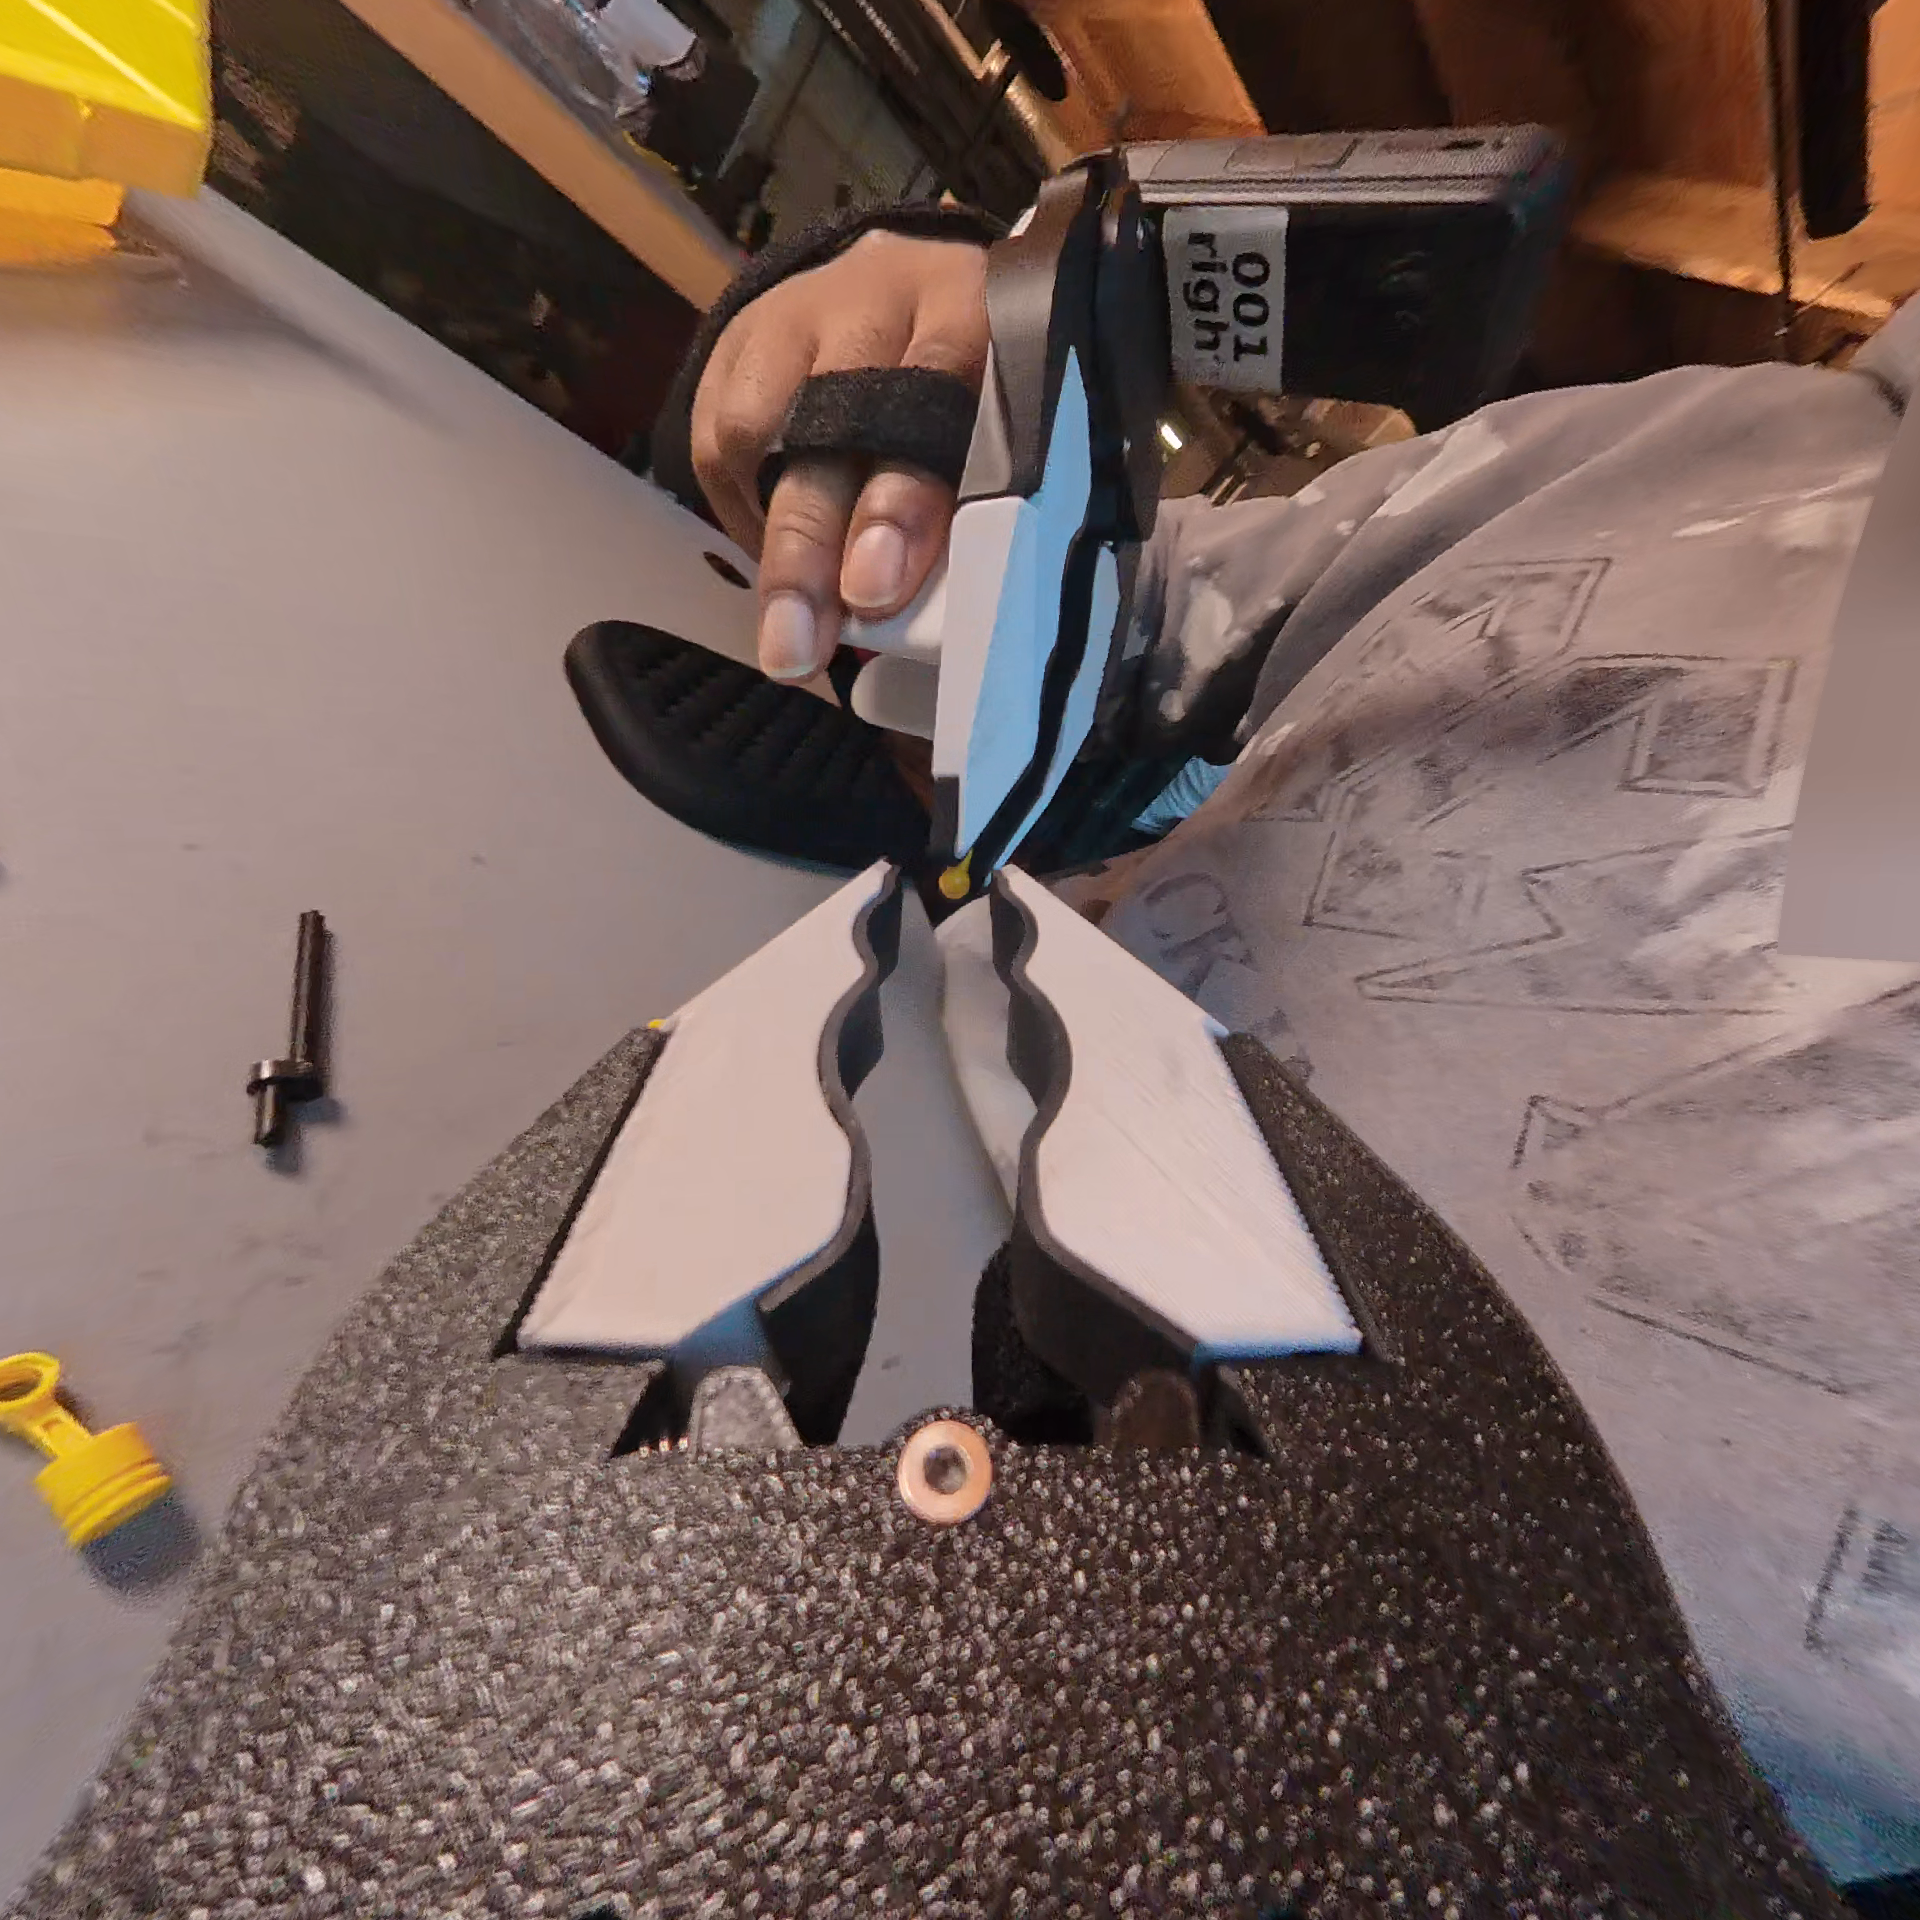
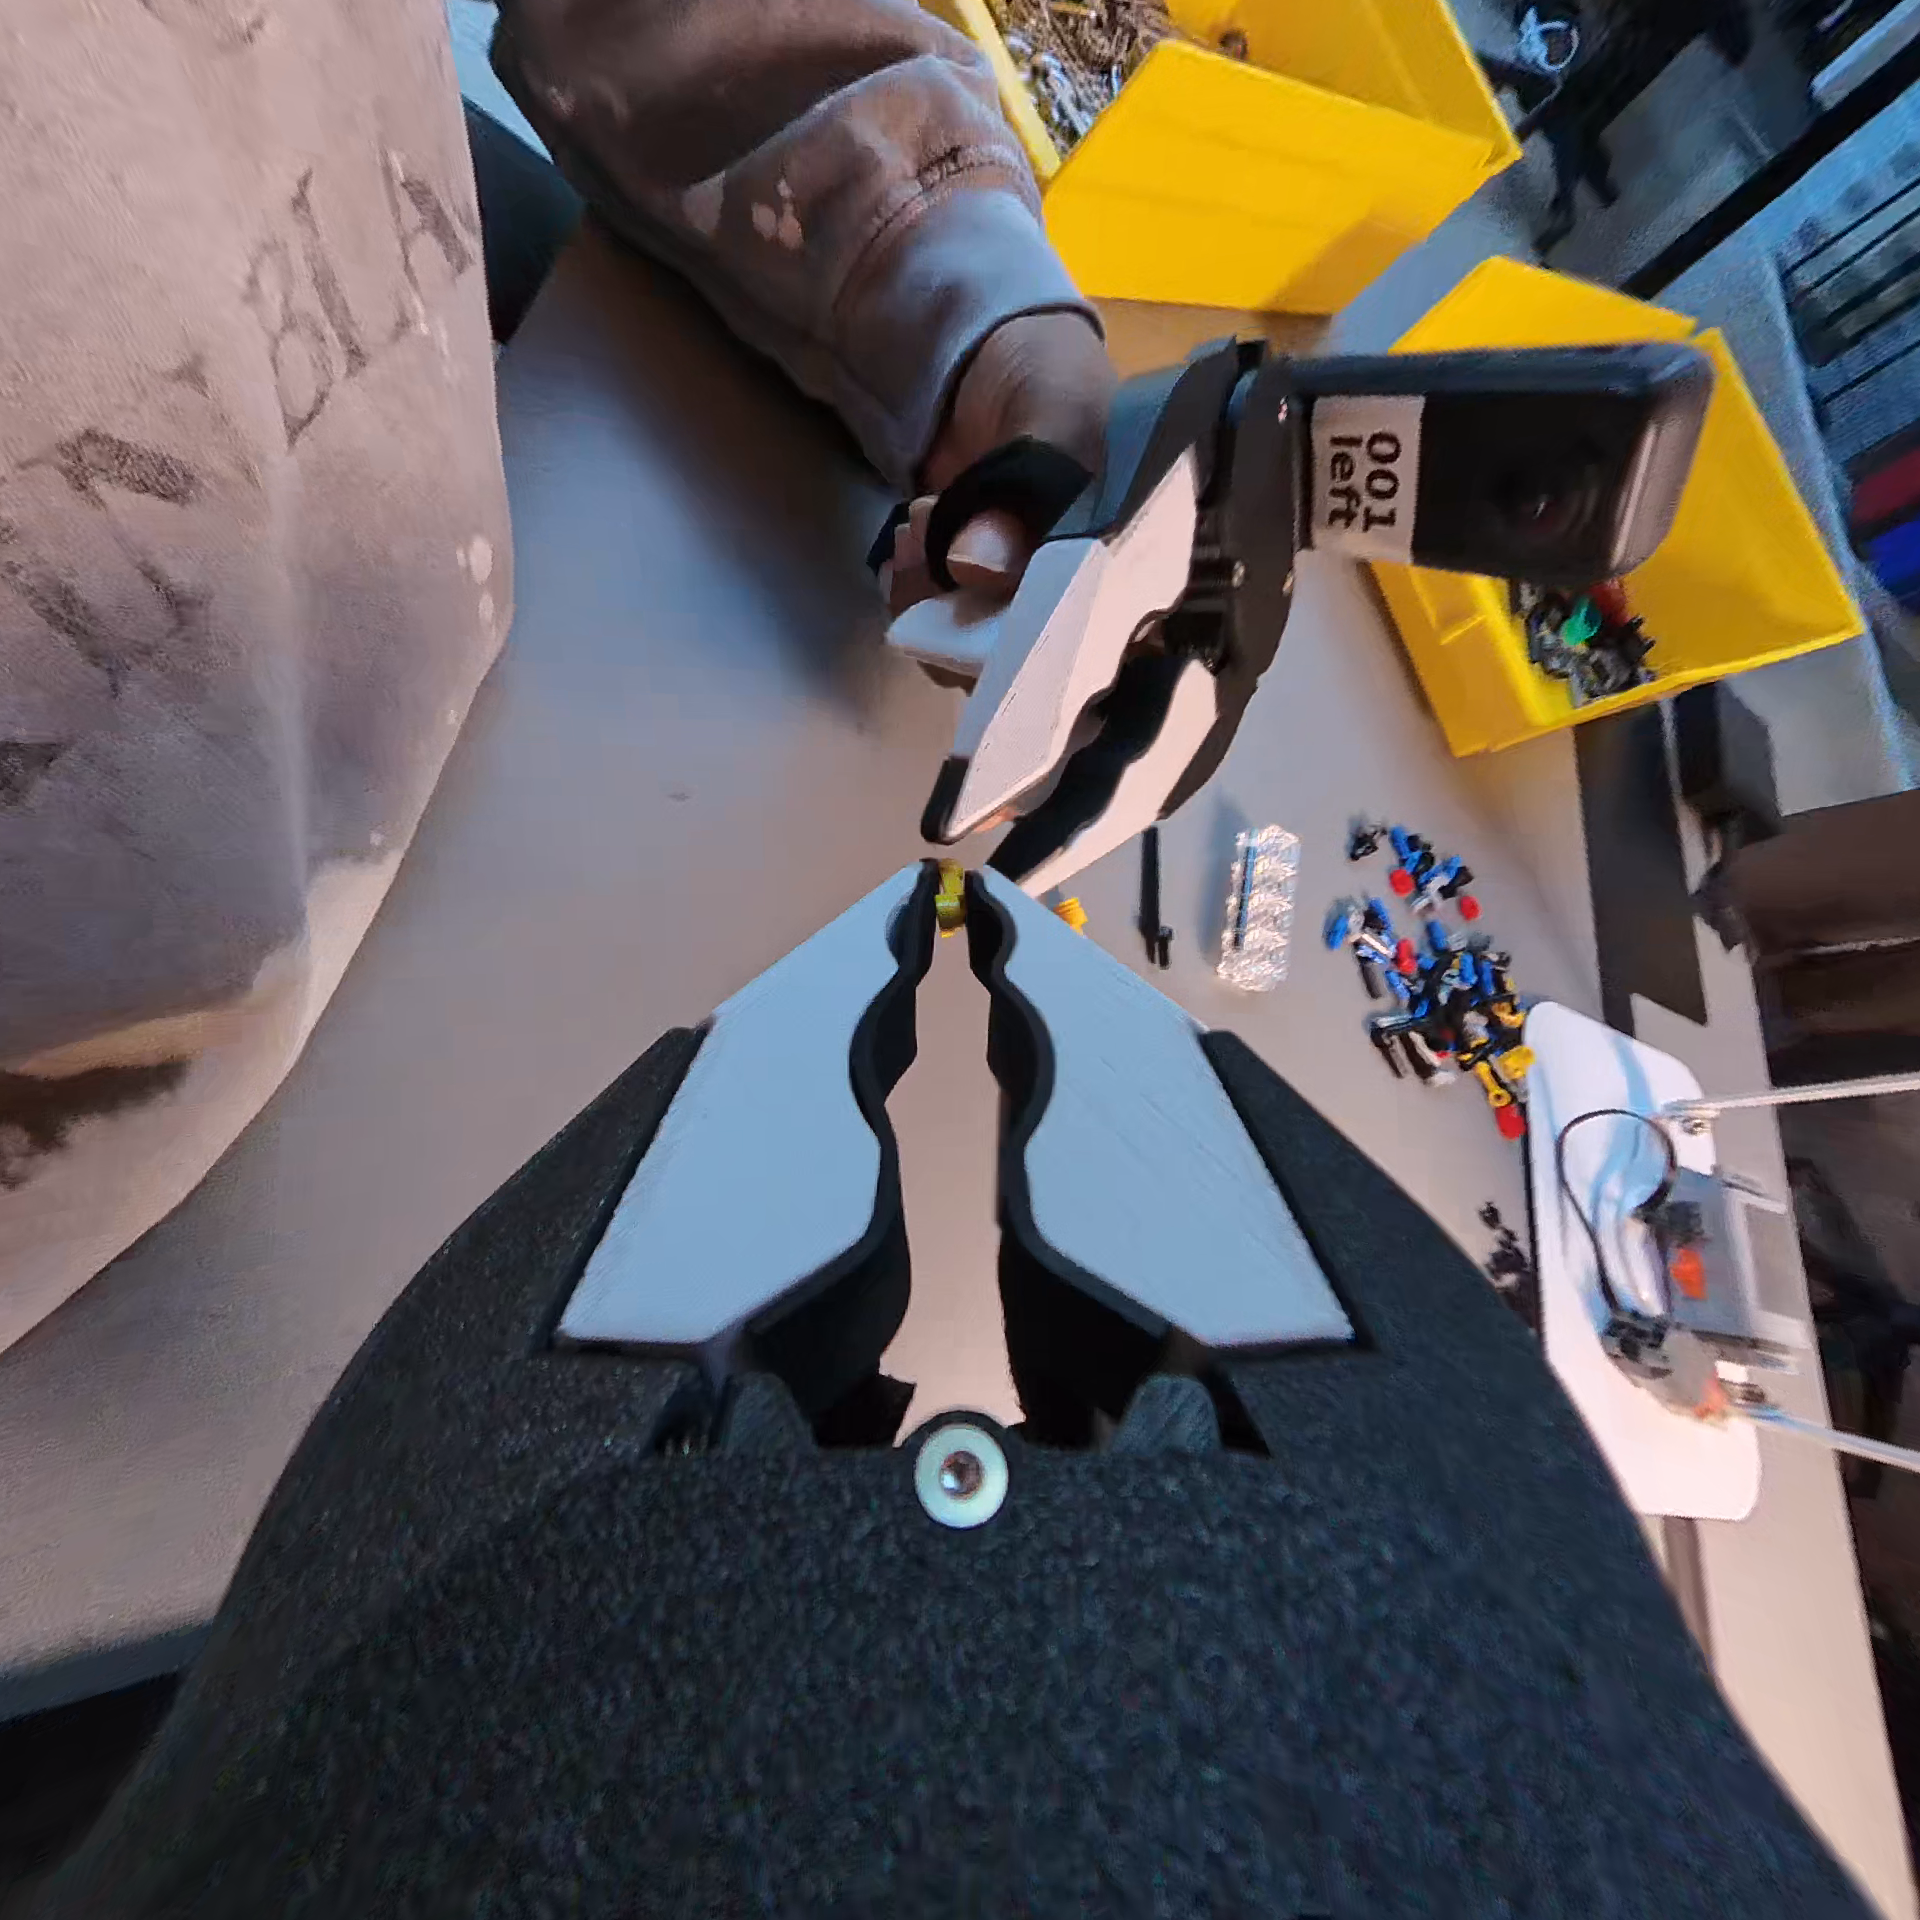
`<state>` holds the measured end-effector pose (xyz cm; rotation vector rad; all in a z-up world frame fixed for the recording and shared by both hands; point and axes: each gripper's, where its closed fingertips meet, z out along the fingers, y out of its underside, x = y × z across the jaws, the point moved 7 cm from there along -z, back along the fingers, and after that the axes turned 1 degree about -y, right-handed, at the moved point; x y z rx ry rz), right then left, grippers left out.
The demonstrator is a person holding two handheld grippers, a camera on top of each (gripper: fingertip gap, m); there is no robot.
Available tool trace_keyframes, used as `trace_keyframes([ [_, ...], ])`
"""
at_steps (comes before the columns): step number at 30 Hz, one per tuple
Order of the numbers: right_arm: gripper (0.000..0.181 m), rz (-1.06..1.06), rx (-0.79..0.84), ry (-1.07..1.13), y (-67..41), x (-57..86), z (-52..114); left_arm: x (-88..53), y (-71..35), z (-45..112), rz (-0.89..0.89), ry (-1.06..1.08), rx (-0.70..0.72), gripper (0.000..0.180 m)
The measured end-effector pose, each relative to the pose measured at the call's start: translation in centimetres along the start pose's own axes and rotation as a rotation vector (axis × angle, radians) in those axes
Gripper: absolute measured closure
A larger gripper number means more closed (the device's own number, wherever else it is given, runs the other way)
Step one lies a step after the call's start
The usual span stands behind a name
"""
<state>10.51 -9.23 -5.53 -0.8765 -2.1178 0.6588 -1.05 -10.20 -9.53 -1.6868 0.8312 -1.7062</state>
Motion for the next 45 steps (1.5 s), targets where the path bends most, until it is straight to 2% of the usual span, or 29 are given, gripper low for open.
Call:
trace_keyframes([
  [6, 0.177, -0.041, 0.004, 0.029, -0.9, 0.4, 0.0, 0.6, -0.2, -0.3, -0.032, 0.077, 0.035, 0.177],
  [23, 0.177, -0.068, -0.009, -0.002, -1.7, 0.1, -0.6, 0.8, 0.1, 0.0, -0.106, 0.177, 0.043, 0.177],
  [26, 0.177, -0.034, -0.104, -0.030, -1.0, 0.1, -0.3, 0.2, 0.3, 0.2, -0.074, 0.076, 0.008, 0.177],
  [28, 0.178, -0.015, -0.200, -0.081, 0.1, -0.3, 0.4, -0.4, 0.5, 0.3, 0.022, -0.071, -0.058, 0.176],
  [32, 0.178, 0.004, -0.405, -0.204, 3.4, -1.7, 2.2, -1.7, 1.9, 0.5, 0.263, -0.374, -0.298, 0.160],
  [37, 0.178, -0.011, -0.525, -0.293, 4.6, -2.4, 3.6, -2.0, 3.2, 0.9, 0.337, -0.453, -0.406, 0.159],
  [45, 0.177, -0.029, -0.618, -0.355, 5.1, -2.1, 4.2, -2.3, 3.4, 0.7, 0.361, -0.505, -0.441, 0.160],
])
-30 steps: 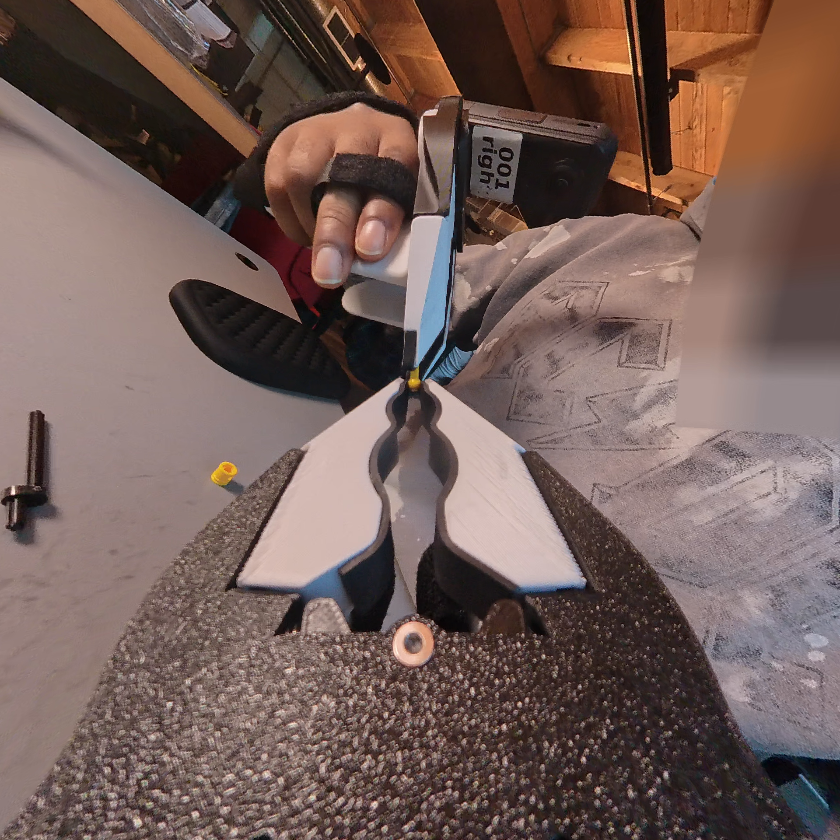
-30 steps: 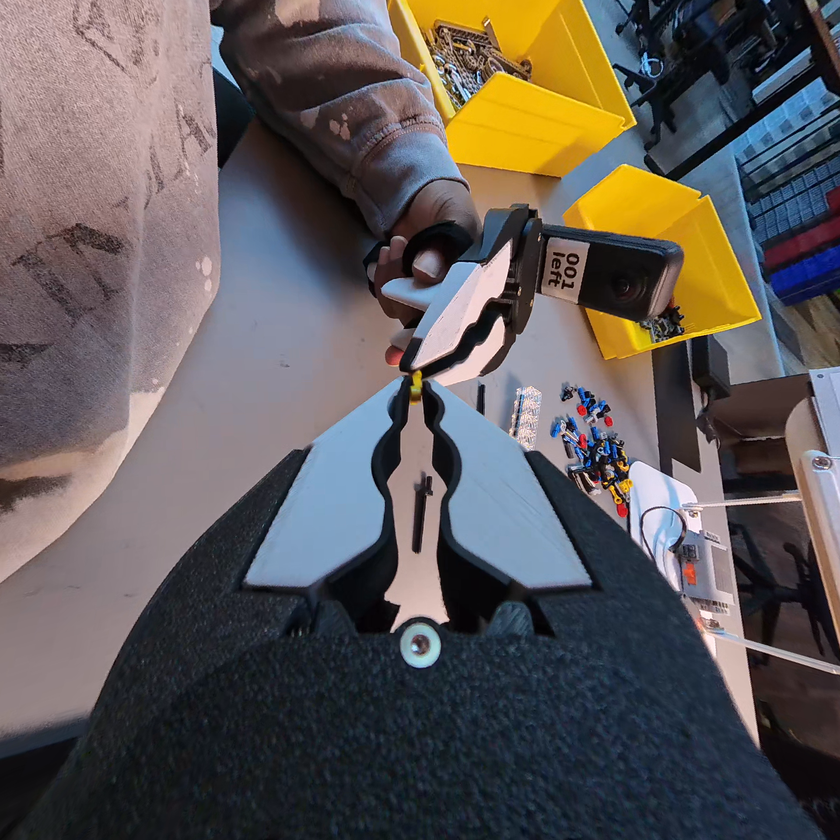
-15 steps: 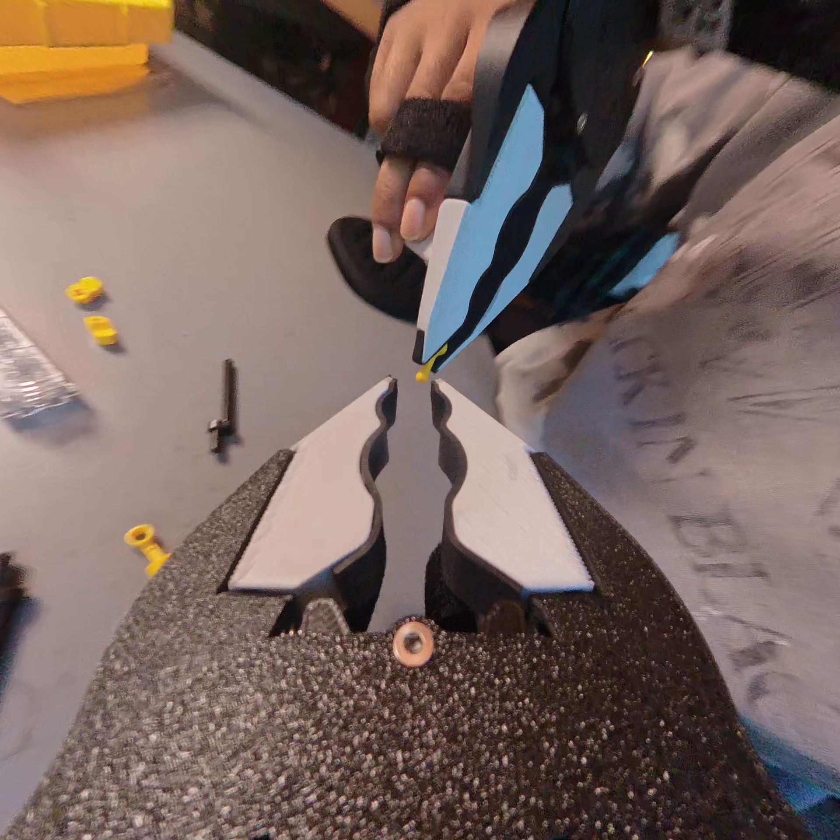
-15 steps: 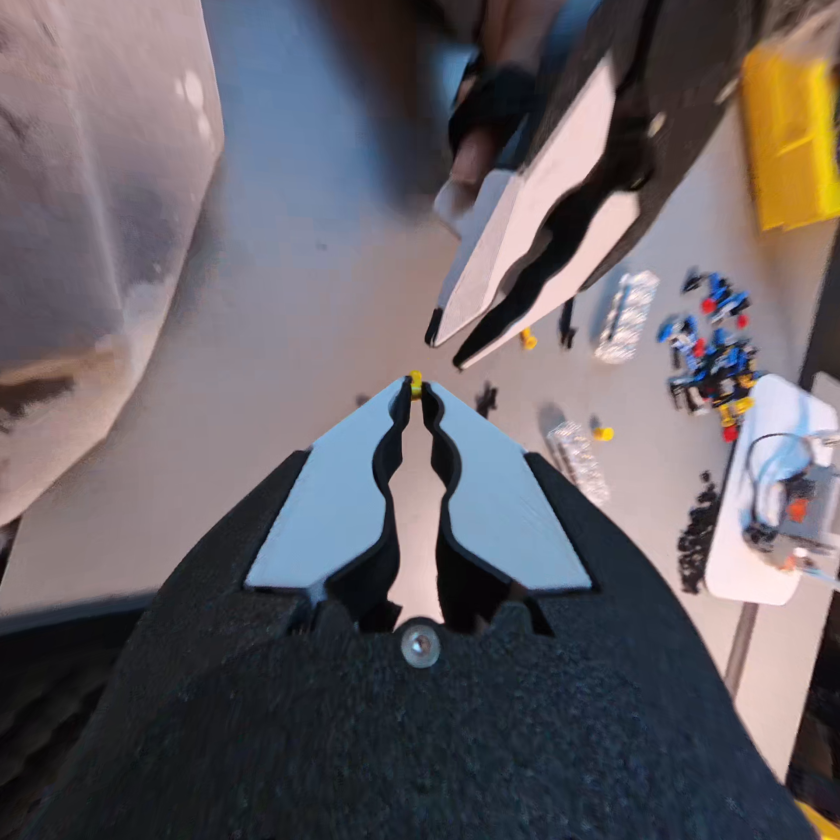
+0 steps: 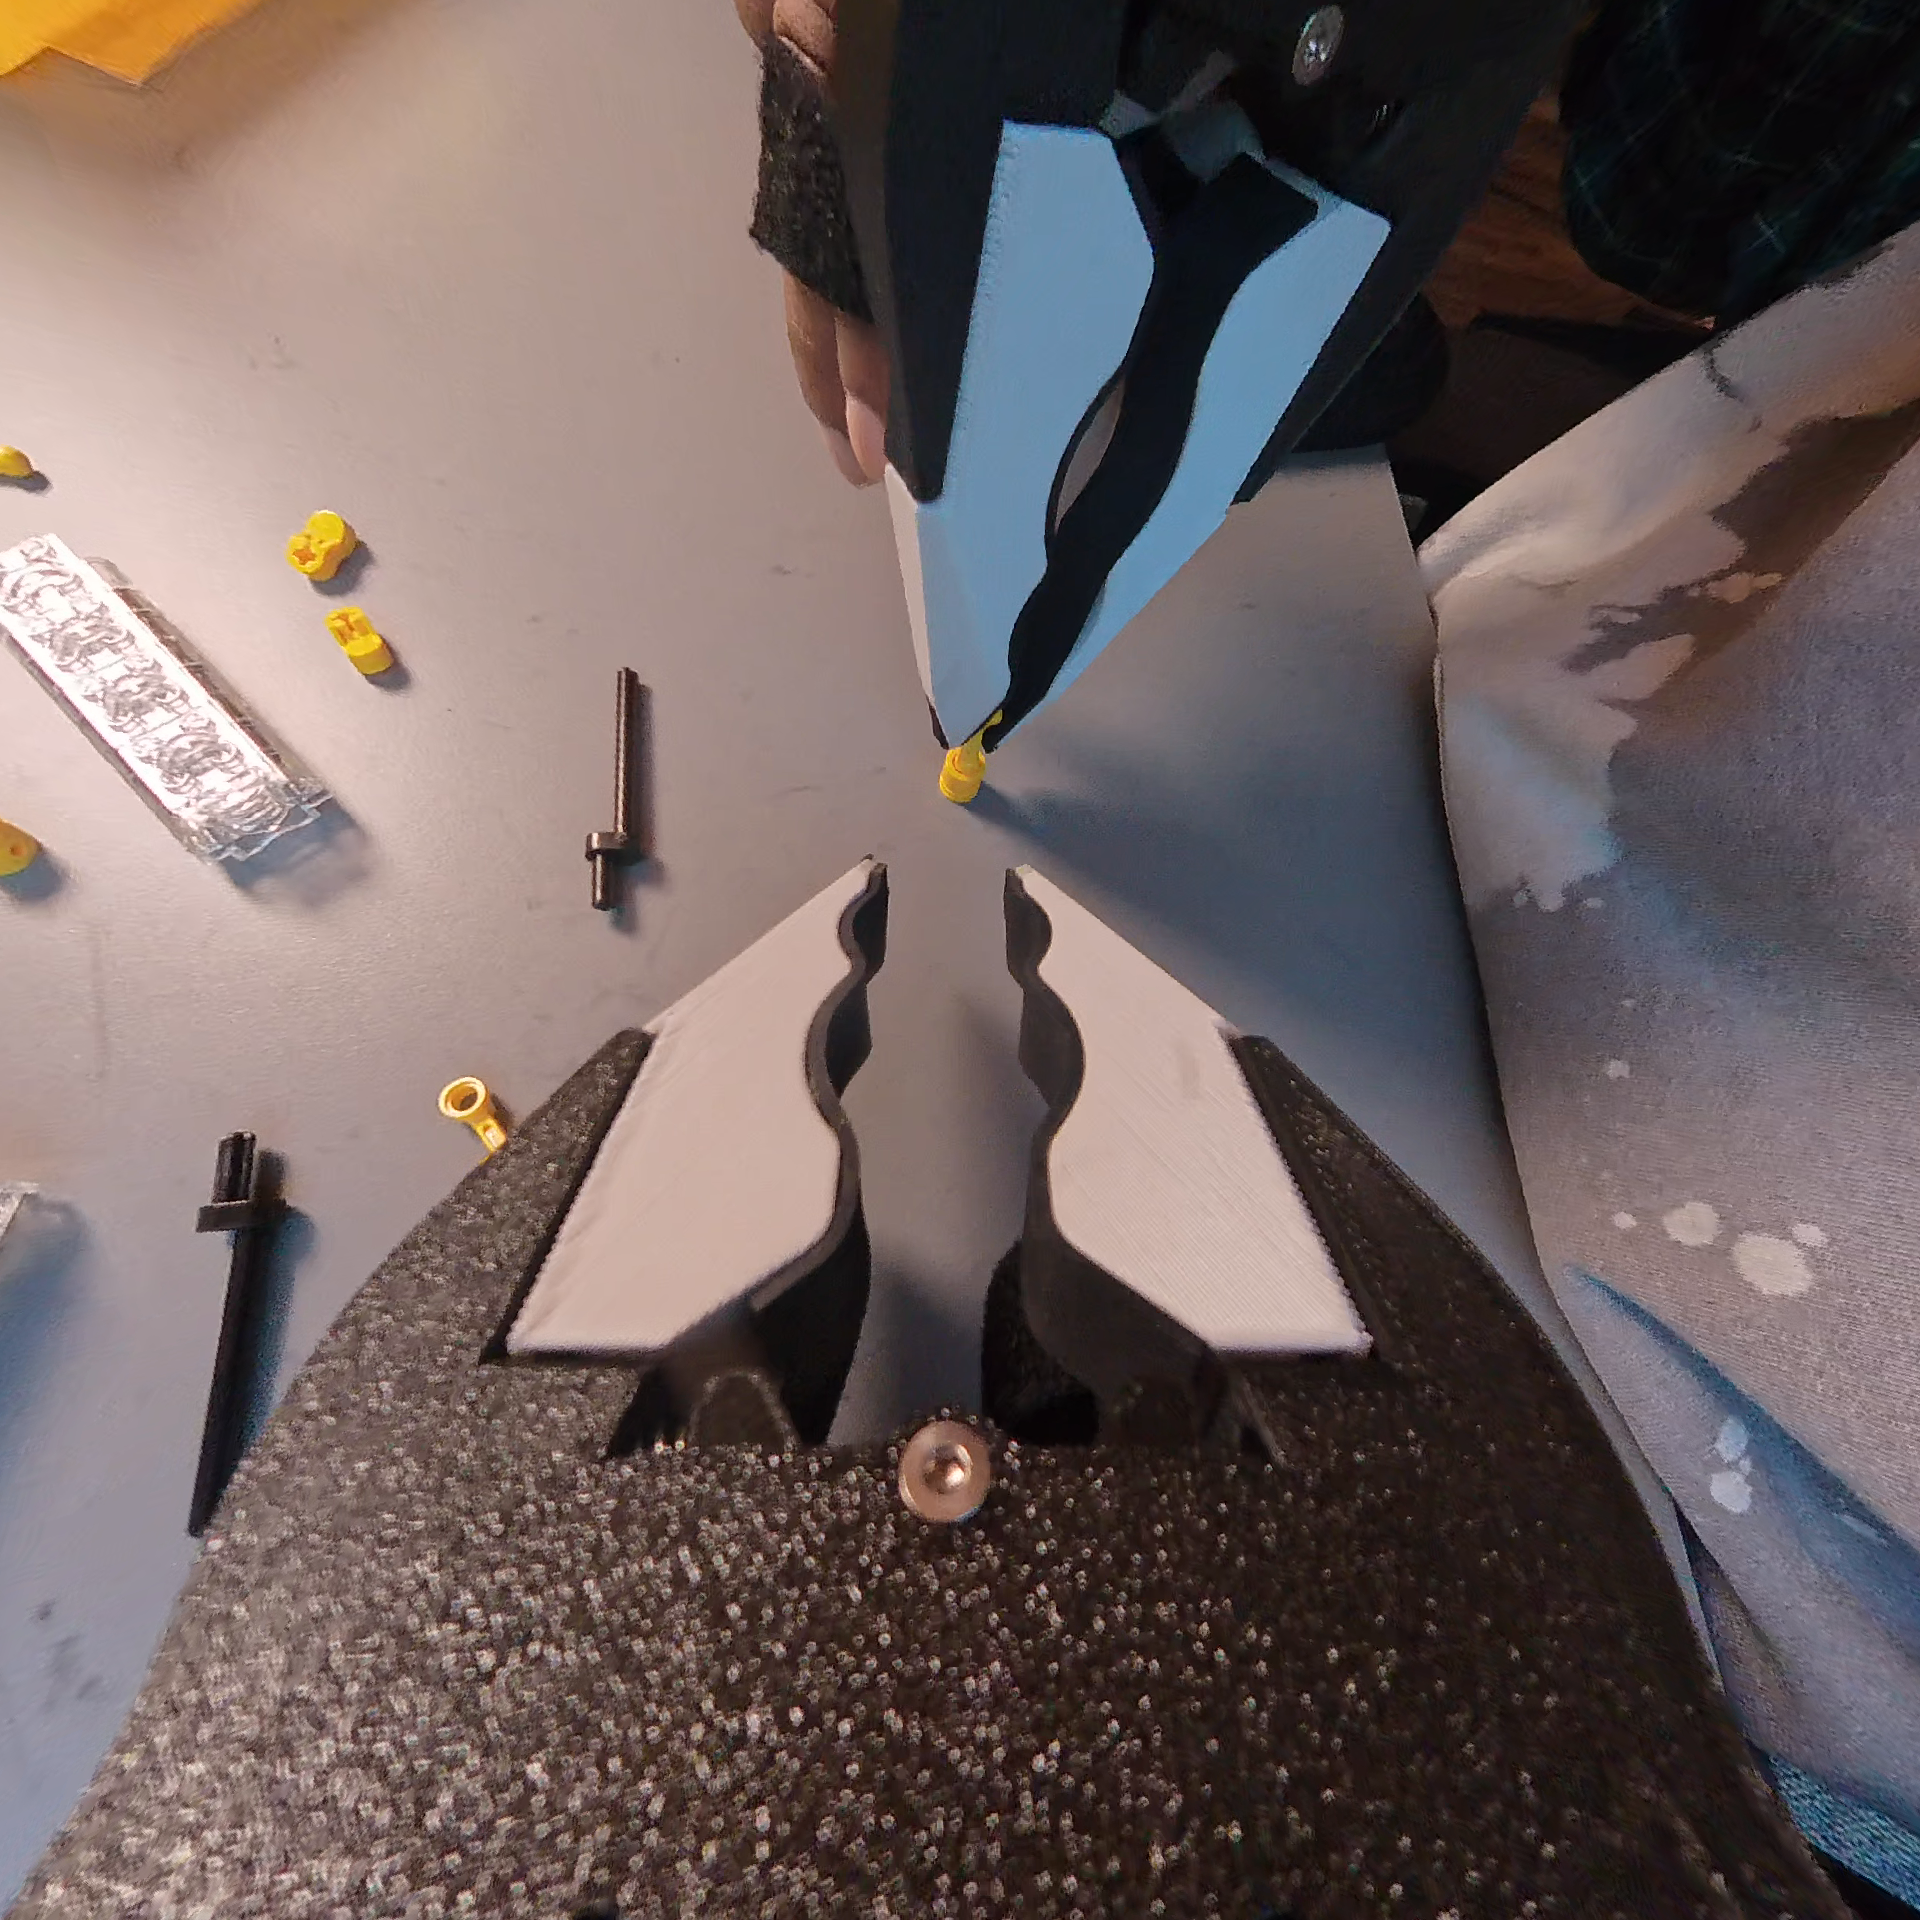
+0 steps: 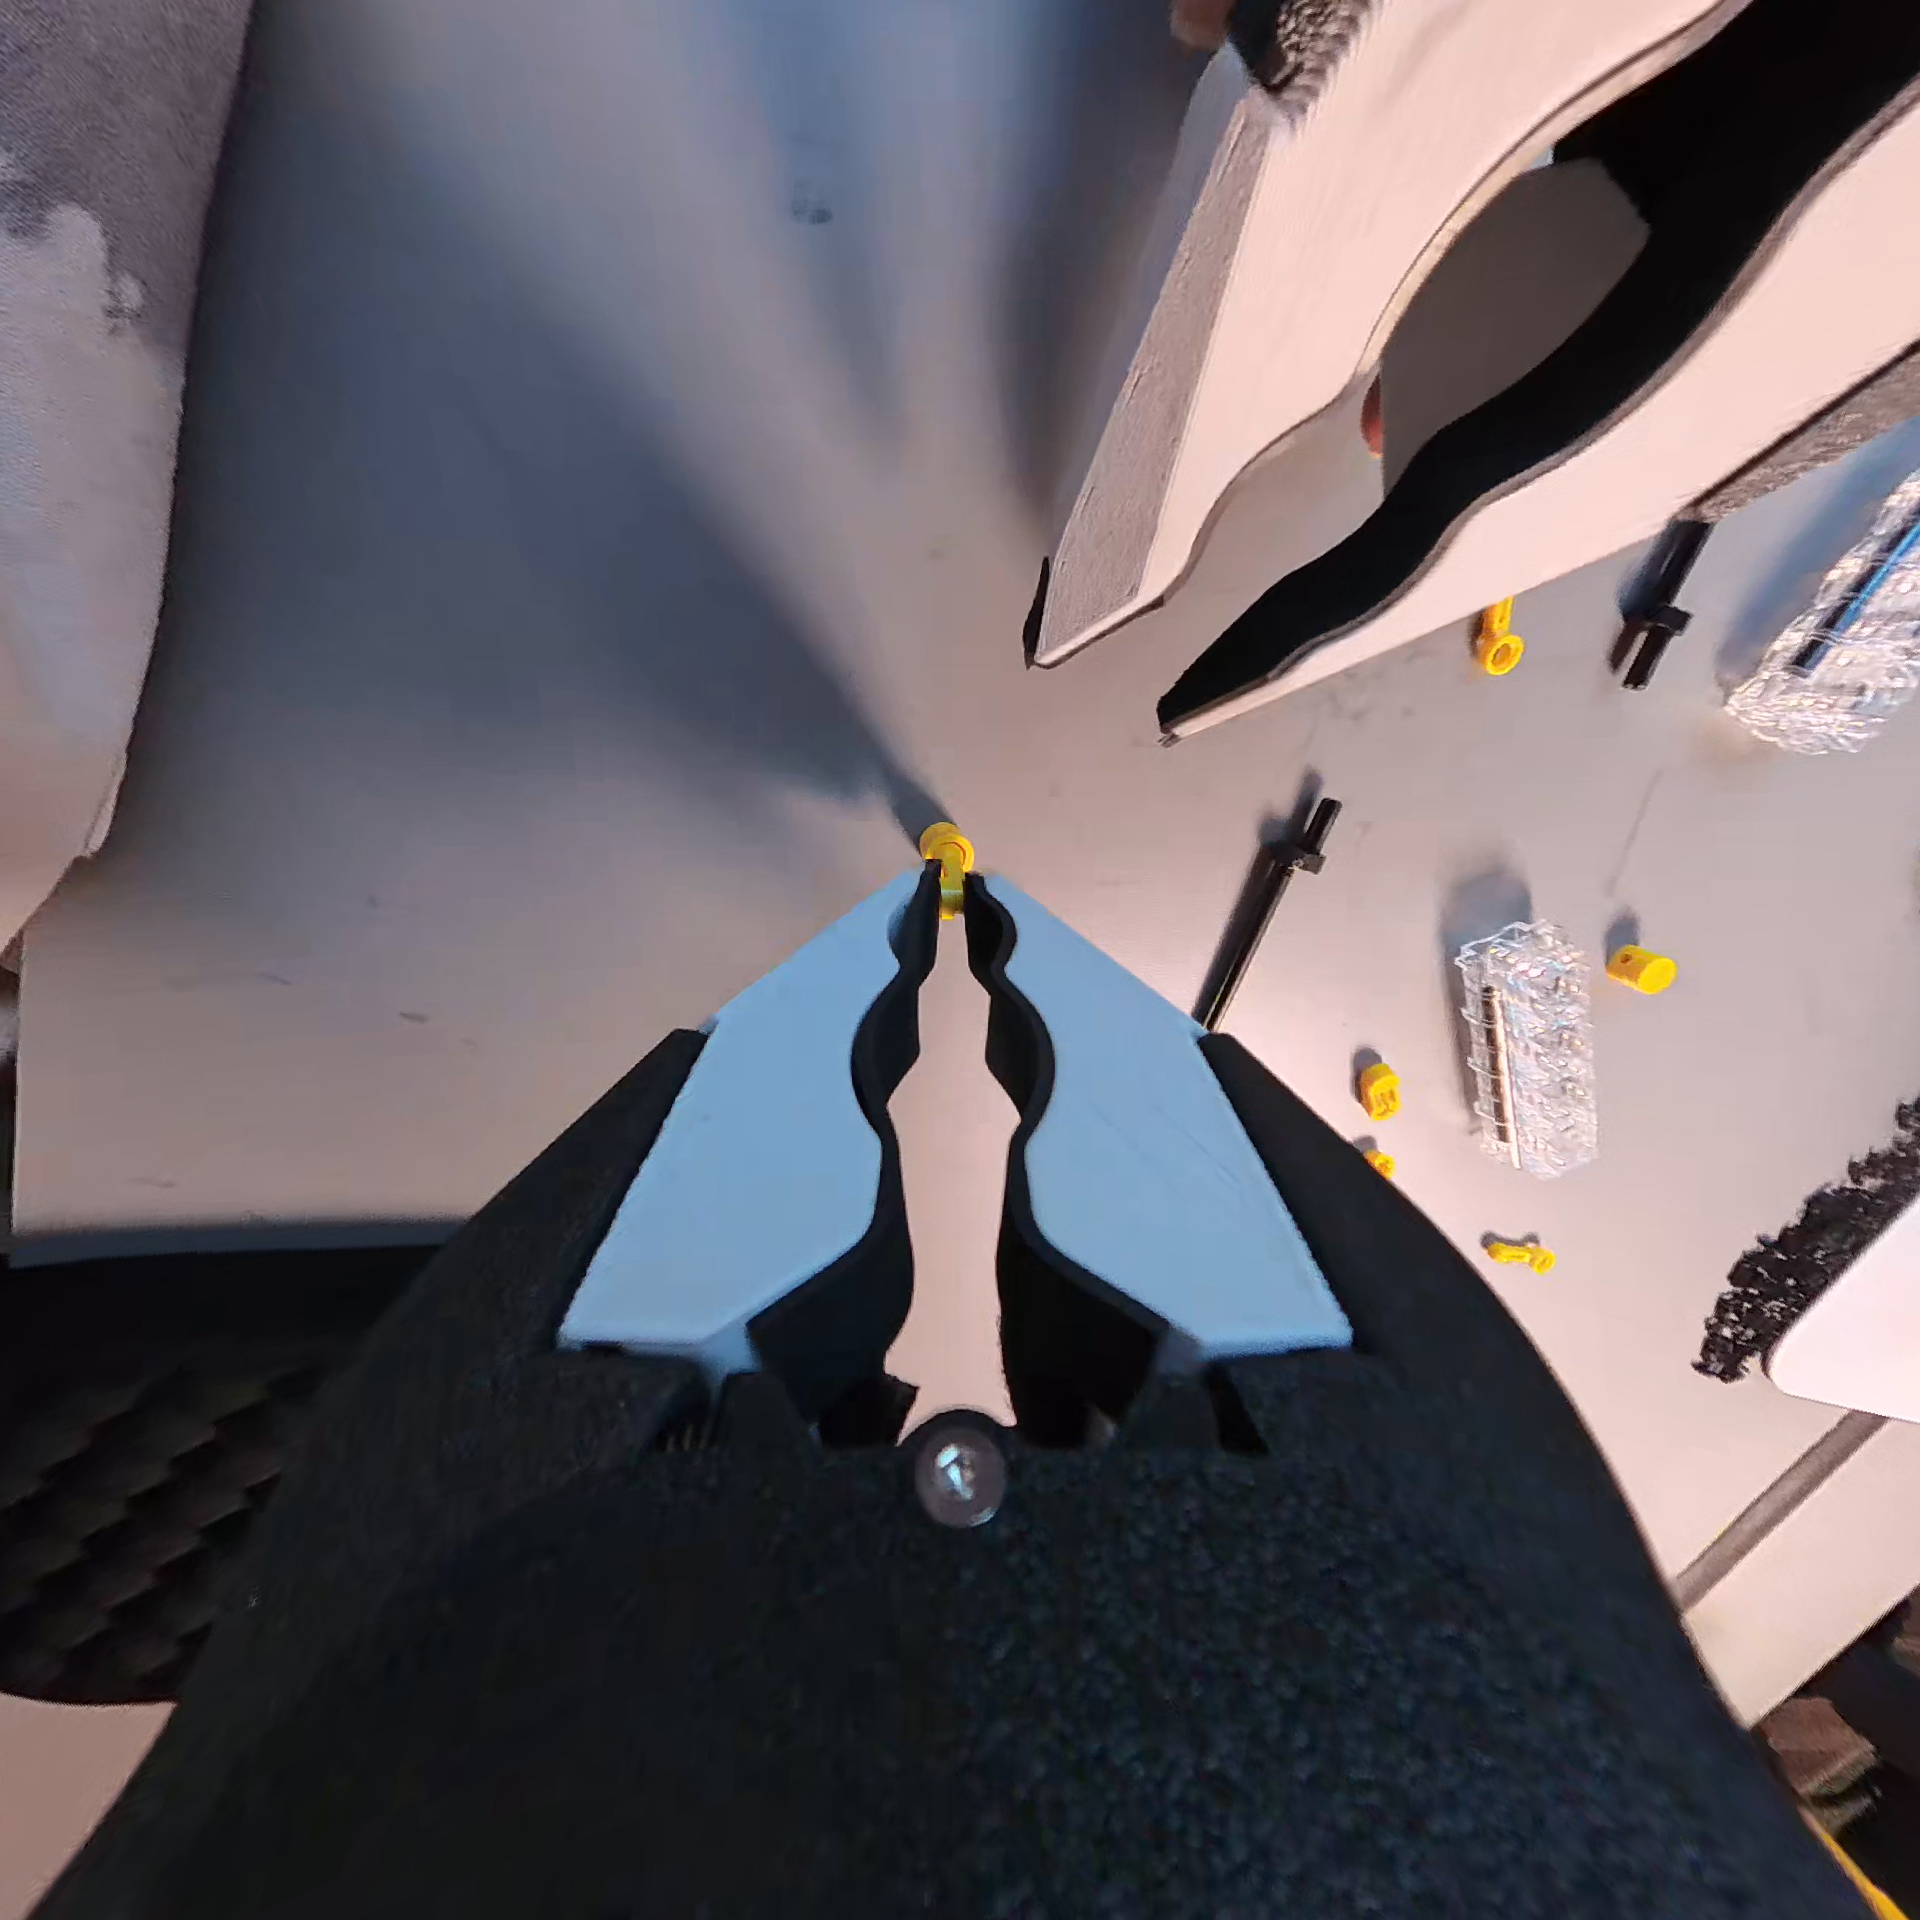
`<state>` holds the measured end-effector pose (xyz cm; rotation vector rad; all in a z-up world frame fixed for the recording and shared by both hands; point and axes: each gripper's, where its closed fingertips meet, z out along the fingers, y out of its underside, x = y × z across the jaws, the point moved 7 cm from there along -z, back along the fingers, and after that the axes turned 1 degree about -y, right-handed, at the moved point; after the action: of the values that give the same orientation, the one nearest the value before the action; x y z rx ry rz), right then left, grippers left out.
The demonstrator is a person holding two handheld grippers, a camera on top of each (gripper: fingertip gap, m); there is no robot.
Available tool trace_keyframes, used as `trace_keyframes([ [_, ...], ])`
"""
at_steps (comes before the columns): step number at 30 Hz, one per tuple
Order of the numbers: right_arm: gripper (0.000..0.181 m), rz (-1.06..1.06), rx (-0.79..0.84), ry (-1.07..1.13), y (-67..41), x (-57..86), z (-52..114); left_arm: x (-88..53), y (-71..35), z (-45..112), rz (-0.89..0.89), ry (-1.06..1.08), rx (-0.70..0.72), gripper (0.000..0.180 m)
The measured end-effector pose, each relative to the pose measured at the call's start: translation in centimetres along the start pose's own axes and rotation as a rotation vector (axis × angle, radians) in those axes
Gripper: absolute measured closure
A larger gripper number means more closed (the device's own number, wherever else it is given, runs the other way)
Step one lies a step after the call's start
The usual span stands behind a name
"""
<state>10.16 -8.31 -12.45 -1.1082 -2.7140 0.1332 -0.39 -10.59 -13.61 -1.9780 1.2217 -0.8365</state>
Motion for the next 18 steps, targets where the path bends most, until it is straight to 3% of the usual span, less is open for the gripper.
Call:
trace_keyframes([
  [11, 0.178, -0.107, -0.141, 0.009, -0.5, -0.2, 0.8, 0.3, 0.5, 0.7, -0.012, 0.028, -0.028, 0.161],
  [18, 0.178, -0.002, -0.040, 0.054, -0.5, 0.2, -0.1, 1.2, -0.2, 1.6, -0.047, 0.059, 0.013, 0.160],
])
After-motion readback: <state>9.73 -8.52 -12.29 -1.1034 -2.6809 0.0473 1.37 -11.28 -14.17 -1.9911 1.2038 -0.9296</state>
